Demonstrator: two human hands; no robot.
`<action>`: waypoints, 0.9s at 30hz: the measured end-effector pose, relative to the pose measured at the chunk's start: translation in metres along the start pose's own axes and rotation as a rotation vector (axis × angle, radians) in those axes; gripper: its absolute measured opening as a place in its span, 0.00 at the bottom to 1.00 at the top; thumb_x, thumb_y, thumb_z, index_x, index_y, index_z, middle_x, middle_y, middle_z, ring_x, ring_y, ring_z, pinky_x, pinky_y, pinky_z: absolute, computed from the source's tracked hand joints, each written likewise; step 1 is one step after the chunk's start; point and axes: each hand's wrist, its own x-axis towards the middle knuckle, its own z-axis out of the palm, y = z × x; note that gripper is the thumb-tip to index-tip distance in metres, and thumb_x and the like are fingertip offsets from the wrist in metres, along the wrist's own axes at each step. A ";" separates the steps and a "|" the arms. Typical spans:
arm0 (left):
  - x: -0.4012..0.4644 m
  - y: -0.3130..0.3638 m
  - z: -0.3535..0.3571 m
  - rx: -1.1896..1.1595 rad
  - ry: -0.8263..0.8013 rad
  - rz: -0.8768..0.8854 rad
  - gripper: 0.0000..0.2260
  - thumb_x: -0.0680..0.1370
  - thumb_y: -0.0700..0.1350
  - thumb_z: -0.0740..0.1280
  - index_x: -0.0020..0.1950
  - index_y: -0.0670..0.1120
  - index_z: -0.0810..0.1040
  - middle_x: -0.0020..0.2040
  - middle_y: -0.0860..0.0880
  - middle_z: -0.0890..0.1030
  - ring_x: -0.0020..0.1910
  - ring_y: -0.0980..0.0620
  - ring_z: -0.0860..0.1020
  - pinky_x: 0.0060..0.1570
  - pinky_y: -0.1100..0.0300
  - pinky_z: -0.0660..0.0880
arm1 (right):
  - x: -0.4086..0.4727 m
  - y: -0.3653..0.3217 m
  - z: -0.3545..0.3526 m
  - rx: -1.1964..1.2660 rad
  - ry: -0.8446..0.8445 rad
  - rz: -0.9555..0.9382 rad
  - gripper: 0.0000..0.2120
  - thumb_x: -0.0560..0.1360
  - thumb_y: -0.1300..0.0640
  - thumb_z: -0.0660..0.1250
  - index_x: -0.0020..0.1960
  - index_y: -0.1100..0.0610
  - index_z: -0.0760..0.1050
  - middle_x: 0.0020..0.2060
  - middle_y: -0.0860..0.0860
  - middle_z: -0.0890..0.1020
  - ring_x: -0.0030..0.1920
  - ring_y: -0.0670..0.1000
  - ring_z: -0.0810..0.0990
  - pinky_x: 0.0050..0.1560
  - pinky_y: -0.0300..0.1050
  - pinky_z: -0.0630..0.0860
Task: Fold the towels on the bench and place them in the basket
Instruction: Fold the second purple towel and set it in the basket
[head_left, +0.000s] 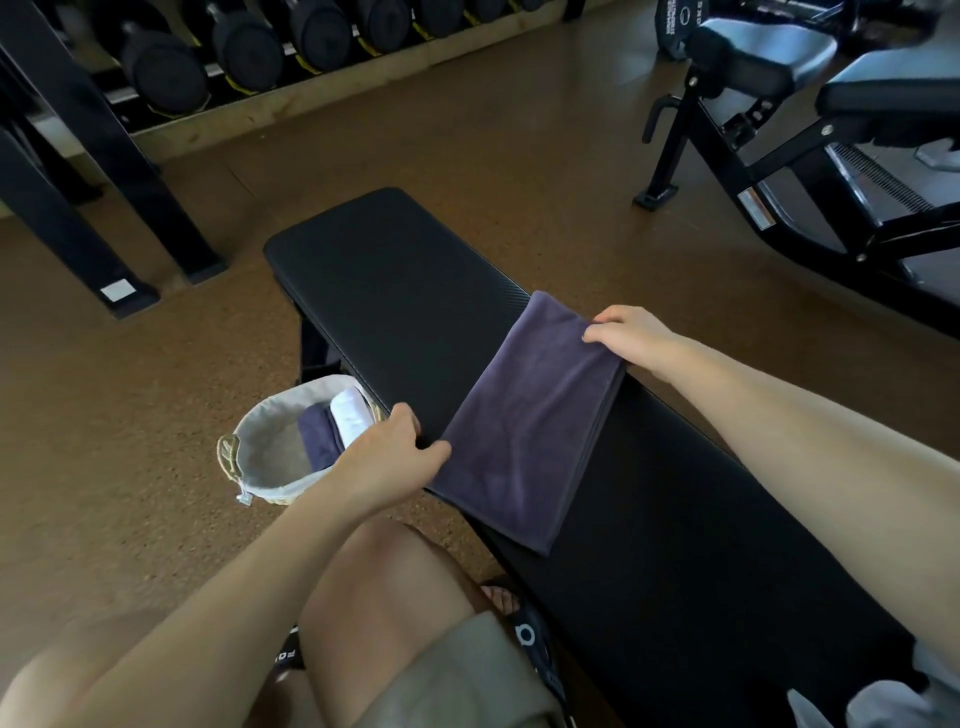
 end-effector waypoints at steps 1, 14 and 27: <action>0.002 -0.001 0.001 -0.048 -0.055 -0.016 0.12 0.78 0.54 0.67 0.51 0.47 0.71 0.45 0.48 0.80 0.46 0.47 0.79 0.43 0.52 0.75 | 0.001 0.000 -0.003 0.012 0.004 0.009 0.23 0.79 0.52 0.67 0.72 0.54 0.73 0.67 0.53 0.77 0.64 0.55 0.76 0.64 0.51 0.73; 0.029 -0.023 -0.017 0.163 0.187 0.175 0.14 0.78 0.39 0.62 0.63 0.45 0.71 0.58 0.43 0.76 0.59 0.39 0.76 0.54 0.49 0.72 | -0.067 0.023 -0.014 -0.254 -0.093 -0.003 0.20 0.78 0.58 0.69 0.67 0.56 0.69 0.59 0.55 0.79 0.53 0.56 0.80 0.47 0.48 0.80; 0.028 0.013 0.050 0.589 0.084 0.498 0.42 0.72 0.74 0.37 0.83 0.56 0.38 0.83 0.48 0.39 0.82 0.45 0.40 0.80 0.45 0.43 | -0.041 0.020 0.068 -0.686 0.145 -0.504 0.29 0.85 0.39 0.45 0.83 0.46 0.49 0.83 0.52 0.51 0.82 0.55 0.49 0.81 0.57 0.48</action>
